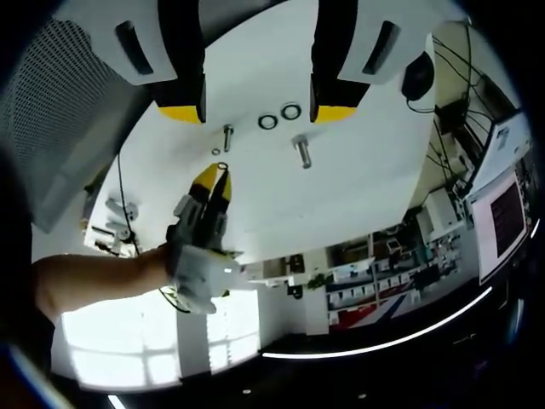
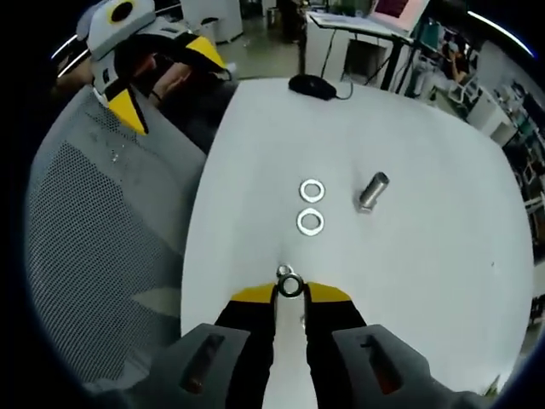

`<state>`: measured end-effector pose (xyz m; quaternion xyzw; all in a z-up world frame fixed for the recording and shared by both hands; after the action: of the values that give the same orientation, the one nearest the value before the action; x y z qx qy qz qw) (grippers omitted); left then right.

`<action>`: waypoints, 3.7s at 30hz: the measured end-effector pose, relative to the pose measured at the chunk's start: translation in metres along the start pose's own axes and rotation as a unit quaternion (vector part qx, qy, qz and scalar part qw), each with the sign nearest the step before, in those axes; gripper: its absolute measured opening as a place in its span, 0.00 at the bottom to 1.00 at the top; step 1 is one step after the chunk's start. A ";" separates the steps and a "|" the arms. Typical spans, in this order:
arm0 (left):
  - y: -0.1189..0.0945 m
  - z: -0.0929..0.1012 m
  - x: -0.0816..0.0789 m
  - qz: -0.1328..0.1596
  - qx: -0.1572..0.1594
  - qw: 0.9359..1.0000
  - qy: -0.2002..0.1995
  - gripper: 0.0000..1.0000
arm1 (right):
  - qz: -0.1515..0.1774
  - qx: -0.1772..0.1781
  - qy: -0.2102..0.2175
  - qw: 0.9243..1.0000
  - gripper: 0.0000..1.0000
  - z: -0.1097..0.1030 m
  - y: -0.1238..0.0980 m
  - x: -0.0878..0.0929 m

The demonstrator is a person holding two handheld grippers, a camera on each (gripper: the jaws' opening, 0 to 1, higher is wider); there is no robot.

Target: Place the washer onto the threaded stud by aligning its center hole with the stud, sliding it down to the base, and recovering from edge contact or off-axis alignment until the washer reaches the visible bottom stop.

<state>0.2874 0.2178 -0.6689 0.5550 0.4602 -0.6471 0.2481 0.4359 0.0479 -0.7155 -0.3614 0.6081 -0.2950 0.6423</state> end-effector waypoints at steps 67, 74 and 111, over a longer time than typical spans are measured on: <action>0.002 0.002 0.002 -0.009 0.009 1.000 -0.006 0.47 | -0.081 -0.030 -0.024 0.996 0.14 -0.004 0.065 0.021; 0.002 0.002 0.002 -0.009 0.010 1.000 -0.003 0.46 | -0.067 -0.015 -0.002 0.998 0.21 -0.001 0.047 0.026; 0.002 0.002 0.003 -0.019 0.011 1.000 0.000 0.45 | -0.051 0.072 0.132 0.987 0.20 0.024 0.035 0.085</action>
<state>0.2875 0.2156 -0.6726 0.5489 0.4636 -0.6567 0.2292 0.4647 0.0009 -0.7922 -0.3027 0.6457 -0.4152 0.5649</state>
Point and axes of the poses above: the point that each gripper's makers call its tool centre point, and the gripper's own axes: y roughly forward along the fingers, z roughly to its right, x roughly out of its underside, the point moved 8 cm from there along -y, roughly backward along the fingers, and after that the axes turned 10 degrees about z, right-handed, at the moved point
